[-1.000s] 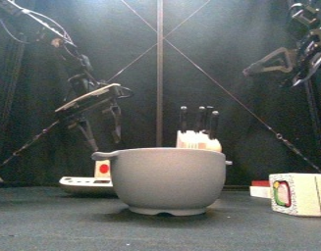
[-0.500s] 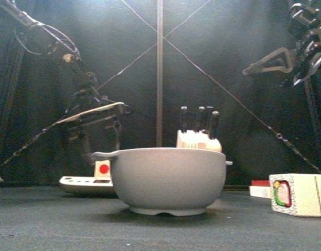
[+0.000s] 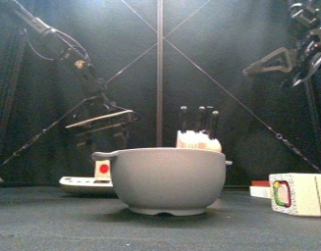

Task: Grab sushi roll

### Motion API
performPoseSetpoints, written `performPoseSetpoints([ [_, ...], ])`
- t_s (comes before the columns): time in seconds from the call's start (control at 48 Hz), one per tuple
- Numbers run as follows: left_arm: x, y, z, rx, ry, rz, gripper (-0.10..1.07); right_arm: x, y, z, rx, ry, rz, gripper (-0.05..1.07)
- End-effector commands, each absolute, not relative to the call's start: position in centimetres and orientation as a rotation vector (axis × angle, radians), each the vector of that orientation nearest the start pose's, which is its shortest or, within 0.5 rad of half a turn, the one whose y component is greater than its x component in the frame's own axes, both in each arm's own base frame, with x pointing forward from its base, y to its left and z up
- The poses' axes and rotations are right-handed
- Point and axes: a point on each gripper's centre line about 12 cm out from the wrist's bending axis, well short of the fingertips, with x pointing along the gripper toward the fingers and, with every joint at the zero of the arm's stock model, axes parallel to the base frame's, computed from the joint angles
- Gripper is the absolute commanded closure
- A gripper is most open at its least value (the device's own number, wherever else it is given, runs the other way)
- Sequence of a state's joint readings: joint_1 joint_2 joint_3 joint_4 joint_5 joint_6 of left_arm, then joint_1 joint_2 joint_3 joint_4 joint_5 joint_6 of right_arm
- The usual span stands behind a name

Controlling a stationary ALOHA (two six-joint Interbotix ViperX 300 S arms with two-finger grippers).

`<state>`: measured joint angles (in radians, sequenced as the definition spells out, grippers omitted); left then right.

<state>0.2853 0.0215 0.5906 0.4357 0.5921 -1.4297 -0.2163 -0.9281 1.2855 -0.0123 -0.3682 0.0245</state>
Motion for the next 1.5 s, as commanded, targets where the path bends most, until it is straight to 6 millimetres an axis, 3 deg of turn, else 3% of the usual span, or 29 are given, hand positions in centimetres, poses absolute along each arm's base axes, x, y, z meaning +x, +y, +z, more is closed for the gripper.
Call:
performPoseSetpoints([
  [0.0, 34.1, 13.2, 15.6, -0.947, 0.782, 1.031, 0.06, 19.3, -4.2, 25.8, 0.010, -0.029, -0.213, 1.01],
  [0.396, 33.5, 13.4, 15.2, -0.922, 0.843, 1.106, 0.13, 19.3, -4.2, 25.8, 0.010, -0.029, -0.215, 1.01],
  [0.875, 33.9, 13.3, 16.6, -0.913, 0.809, 1.082, 0.46, 19.3, -4.3, 25.8, 0.010, -0.030, -0.216, 1.01],
  [1.479, 33.7, 12.5, 18.0, -0.891, 0.783, 1.050, 0.47, 19.3, -4.3, 25.8, 0.010, -0.030, -0.216, 1.01],
])
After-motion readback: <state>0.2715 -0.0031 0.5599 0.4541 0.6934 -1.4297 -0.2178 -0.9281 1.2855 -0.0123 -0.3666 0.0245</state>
